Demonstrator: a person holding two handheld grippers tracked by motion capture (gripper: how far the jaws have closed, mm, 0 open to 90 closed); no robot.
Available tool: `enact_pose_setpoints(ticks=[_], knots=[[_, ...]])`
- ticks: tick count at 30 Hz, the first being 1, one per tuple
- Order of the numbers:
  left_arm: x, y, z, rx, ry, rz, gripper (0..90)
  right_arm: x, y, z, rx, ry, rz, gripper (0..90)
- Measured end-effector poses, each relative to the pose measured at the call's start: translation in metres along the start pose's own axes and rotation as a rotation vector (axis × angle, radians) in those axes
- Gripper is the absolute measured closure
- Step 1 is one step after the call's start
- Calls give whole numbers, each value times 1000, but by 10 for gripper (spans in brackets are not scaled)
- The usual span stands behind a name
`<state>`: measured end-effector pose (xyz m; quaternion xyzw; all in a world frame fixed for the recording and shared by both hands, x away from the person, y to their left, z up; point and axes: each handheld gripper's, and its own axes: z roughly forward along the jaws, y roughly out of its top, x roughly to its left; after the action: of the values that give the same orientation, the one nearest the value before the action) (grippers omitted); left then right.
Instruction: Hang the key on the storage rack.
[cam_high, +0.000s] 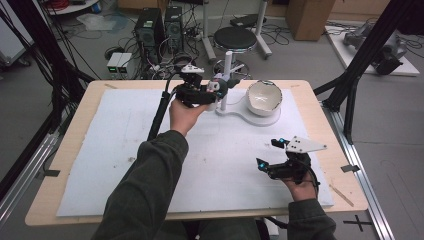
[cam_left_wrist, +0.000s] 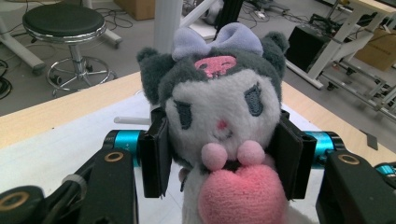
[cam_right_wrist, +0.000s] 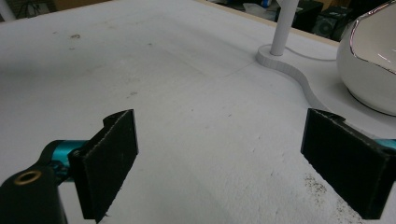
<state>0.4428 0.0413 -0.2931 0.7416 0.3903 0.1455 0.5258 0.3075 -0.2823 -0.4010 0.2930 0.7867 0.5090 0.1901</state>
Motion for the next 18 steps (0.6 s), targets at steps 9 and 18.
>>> enact_pose_setpoints(ticks=[9, 18], knots=[[0, 0, 12, 2, 4, -22, 464, -1, 0, -1, -5, -2, 0, 100], [3, 0, 17, -14, 31, -50, 463, -2, 0, -1, -11, -4, -7, 100]])
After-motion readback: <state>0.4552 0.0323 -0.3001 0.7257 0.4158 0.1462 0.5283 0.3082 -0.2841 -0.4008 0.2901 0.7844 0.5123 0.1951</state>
